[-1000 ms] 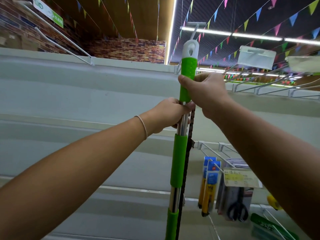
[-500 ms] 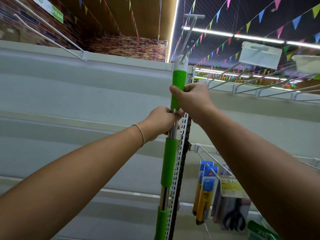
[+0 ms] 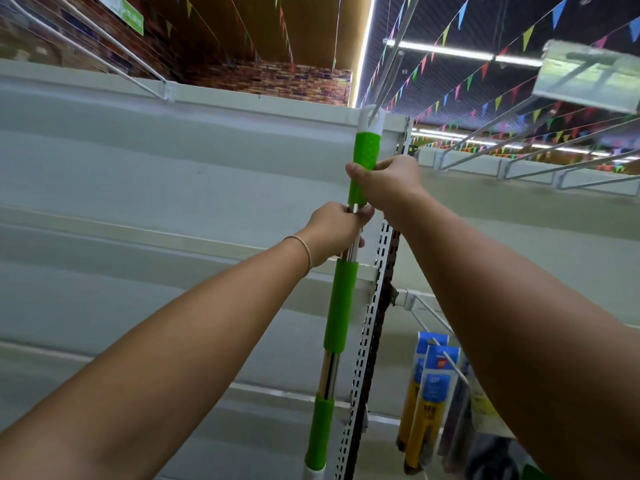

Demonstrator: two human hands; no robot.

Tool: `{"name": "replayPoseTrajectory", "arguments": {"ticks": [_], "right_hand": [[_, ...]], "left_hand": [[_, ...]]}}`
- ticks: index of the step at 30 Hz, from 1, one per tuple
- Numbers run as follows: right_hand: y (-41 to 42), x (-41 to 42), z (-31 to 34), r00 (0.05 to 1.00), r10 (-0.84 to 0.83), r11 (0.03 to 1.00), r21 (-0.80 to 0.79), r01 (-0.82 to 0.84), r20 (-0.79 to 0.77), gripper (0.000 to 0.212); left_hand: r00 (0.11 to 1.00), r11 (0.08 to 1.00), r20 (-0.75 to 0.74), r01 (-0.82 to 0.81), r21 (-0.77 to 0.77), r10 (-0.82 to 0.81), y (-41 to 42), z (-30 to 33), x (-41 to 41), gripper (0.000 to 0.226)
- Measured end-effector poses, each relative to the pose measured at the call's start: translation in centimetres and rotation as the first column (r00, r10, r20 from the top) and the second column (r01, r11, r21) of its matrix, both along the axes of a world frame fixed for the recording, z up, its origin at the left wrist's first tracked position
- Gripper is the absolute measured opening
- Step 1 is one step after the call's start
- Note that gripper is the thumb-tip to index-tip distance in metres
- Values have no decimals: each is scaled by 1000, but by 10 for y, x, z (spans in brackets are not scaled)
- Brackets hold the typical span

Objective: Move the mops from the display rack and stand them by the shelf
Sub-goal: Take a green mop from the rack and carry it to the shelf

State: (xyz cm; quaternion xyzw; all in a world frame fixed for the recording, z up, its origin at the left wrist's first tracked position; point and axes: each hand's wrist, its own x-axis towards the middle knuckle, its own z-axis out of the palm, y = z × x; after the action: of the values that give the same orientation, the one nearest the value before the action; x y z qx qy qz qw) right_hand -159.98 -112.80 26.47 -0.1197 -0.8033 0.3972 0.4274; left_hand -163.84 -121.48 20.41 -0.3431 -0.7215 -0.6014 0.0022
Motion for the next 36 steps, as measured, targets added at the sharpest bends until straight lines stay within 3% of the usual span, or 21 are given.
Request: {"name": "replayPoseTrajectory", "arguments": {"ticks": [17, 22, 25, 28, 36], "right_hand": [[15, -19, 9, 994, -28, 999, -32, 32, 110, 56], [15, -16, 7, 988, -69, 997, 29, 66, 136, 54], [15, -10, 2, 974, -85, 995, 67, 72, 211, 55], [23, 2, -16, 948, -52, 995, 93, 24, 314, 54], [16, 68, -31, 968, -18, 994, 106, -9, 252, 52]], "left_hand": [[990, 1000, 139, -9, -5, 10, 26, 4, -29, 41], [990, 998, 138, -34, -44, 40, 26, 3, -21, 47], [994, 996, 104, -34, -85, 43, 20, 3, -15, 44], [995, 982, -8, -103, -160, 104, 7, -11, -7, 27], [984, 957, -119, -155, -246, 129, -41, -29, 15, 18]]}}
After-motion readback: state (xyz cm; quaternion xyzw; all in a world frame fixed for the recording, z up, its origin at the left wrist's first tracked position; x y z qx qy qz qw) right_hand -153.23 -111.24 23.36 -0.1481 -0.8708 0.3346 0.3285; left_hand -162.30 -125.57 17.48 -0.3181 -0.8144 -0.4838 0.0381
